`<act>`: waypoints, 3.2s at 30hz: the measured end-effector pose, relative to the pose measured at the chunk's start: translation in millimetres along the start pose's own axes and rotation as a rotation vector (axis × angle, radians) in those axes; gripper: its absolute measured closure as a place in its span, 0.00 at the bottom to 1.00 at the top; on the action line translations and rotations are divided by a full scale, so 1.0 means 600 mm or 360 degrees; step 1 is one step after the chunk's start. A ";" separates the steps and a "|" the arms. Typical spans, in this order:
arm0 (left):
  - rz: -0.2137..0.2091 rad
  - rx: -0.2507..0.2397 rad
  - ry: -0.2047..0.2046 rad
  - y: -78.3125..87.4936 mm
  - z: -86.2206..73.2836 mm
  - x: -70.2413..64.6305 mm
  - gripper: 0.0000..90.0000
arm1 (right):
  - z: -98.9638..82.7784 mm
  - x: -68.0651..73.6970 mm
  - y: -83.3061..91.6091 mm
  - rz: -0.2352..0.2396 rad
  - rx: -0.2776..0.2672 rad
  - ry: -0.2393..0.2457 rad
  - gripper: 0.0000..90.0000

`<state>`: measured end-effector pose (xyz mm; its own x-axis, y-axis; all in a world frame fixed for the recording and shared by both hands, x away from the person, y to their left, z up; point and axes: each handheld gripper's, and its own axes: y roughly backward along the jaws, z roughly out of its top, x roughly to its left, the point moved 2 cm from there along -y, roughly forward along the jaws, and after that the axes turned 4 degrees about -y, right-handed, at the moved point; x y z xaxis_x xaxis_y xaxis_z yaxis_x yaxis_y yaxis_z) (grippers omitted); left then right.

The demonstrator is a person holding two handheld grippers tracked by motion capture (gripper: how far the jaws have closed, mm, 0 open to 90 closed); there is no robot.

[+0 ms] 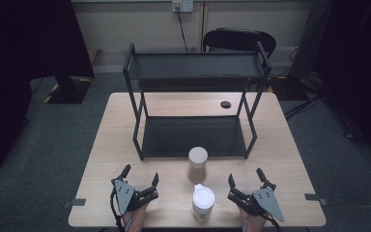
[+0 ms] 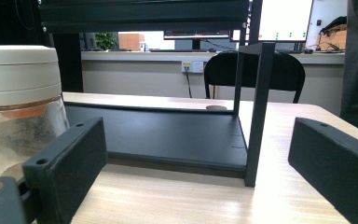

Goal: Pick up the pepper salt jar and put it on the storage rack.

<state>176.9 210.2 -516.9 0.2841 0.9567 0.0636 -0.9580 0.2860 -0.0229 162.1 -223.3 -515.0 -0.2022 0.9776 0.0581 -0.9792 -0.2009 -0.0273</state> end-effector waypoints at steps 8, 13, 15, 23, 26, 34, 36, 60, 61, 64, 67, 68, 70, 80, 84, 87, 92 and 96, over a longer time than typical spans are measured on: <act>0.0026 0.0010 0.0014 -0.001 0.002 -0.003 0.01 | 0.000 0.000 0.000 -0.0001 0.0001 -0.0002 0.04; 0.0021 0.0008 0.0009 -0.001 0.001 -0.003 0.01 | 0.000 -0.001 0.000 0.0003 0.0001 -0.0002 0.04; 0.0016 0.0012 0.0011 -0.002 0.002 -0.002 0.01 | 0.000 -0.001 0.000 0.0003 0.0001 -0.0002 0.04; -0.0032 -0.0002 0.0047 0.000 0.005 0.004 0.02 | 0.000 -0.001 0.000 0.0005 0.0001 -0.0001 0.04; -0.0053 0.0003 0.0055 -0.001 0.011 0.008 0.02 | 0.000 -0.001 0.000 0.0010 0.0001 -0.0002 0.04; -0.0156 0.0015 0.0066 0.002 0.035 0.017 0.01 | 0.000 -0.001 0.000 0.0008 0.0001 -0.0001 0.04; -0.0183 0.0013 0.0060 0.002 0.041 0.019 0.01 | 0.000 -0.001 0.000 0.0008 0.0001 -0.0001 0.04; -0.0446 0.0009 0.0047 -0.040 0.080 0.008 0.01 | 0.000 -0.001 0.000 0.0007 0.0001 0.0000 0.04; -0.0463 0.0009 0.0049 -0.043 0.082 0.009 0.01 | 0.000 -0.001 0.000 0.0007 0.0001 -0.0001 0.04; -0.0486 0.0008 0.0057 -0.051 0.088 0.009 0.02 | 0.000 -0.001 0.000 0.0007 0.0001 -0.0001 0.04; -0.0502 -0.0012 0.0056 -0.060 0.091 0.005 0.02 | 0.000 -0.001 0.000 0.0007 0.0001 -0.0001 0.05; -0.0512 -0.0009 0.0053 -0.063 0.094 0.003 0.02 | 0.000 -0.001 0.000 0.0007 0.0001 -0.0001 0.05; -0.0521 -0.0018 0.0053 -0.066 0.096 0.001 0.02 | 0.000 -0.001 0.000 0.0007 0.0001 -0.0001 0.05; -0.0664 -0.0059 0.0059 -0.103 0.109 -0.008 0.04 | 0.000 -0.001 0.000 0.0010 0.0001 -0.0001 0.04; -0.0722 -0.0044 0.0050 -0.121 0.114 -0.006 0.05 | 0.000 -0.001 0.000 0.0010 0.0001 -0.0001 0.05; -0.0748 -0.0036 0.0054 -0.130 0.115 -0.006 0.07 | 0.000 -0.001 0.000 0.0010 0.0001 -0.0001 0.05; -0.0793 0.0002 0.0050 -0.148 0.120 -0.014 0.07 | 0.000 -0.001 0.000 0.0010 0.0001 -0.0001 0.04; -0.0816 0.0019 0.0046 -0.159 0.118 -0.016 0.08 | 0.000 -0.001 0.000 0.0010 0.0001 -0.0001 0.04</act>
<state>262.8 169.9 -444.4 0.7185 0.6946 0.0358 -0.6954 0.7185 0.0153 162.0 -224.0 -514.9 -0.2083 0.9763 0.0585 -0.9779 -0.2071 -0.0272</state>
